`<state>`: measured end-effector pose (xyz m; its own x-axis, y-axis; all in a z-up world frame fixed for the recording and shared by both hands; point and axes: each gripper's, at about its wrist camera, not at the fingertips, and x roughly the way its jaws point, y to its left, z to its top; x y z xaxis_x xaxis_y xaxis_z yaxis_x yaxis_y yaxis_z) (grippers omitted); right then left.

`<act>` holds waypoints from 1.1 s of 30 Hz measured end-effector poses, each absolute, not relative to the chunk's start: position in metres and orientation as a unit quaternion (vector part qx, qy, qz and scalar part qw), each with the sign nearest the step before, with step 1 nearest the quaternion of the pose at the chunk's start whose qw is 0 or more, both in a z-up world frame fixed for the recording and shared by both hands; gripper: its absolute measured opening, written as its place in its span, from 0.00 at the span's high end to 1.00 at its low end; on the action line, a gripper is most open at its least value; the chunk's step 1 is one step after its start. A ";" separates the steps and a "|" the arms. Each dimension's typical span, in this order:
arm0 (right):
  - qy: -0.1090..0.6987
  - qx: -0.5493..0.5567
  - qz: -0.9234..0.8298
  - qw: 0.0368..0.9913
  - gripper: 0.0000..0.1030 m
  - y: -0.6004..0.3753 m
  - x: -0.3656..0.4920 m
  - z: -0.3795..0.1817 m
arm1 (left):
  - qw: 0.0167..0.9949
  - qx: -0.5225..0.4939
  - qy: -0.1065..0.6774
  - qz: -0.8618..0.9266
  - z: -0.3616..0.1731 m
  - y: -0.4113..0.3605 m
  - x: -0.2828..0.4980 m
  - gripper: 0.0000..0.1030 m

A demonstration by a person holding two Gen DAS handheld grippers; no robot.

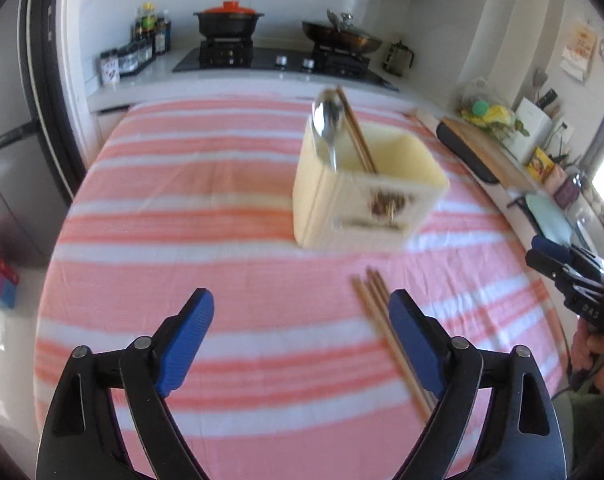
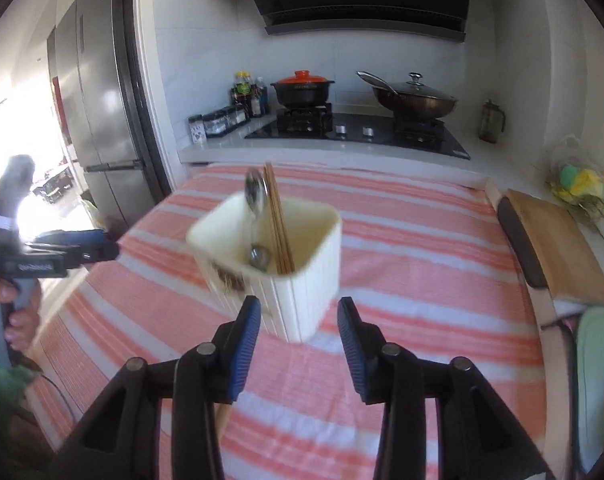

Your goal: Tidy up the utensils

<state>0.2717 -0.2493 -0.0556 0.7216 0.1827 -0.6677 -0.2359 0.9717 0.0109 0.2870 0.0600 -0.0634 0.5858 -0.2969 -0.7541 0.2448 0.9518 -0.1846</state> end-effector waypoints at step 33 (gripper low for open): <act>0.415 -0.010 -0.015 0.909 0.46 -0.243 0.187 -0.188 | 0.882 0.044 0.460 -0.093 -0.181 -0.004 0.220 0.00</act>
<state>0.1866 -0.2431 -0.1880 0.6543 -0.0350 -0.7554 0.0181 0.9994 -0.0306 0.2198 -0.0039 -0.1812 0.5604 -0.1225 -0.8191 0.2040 0.9789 -0.0067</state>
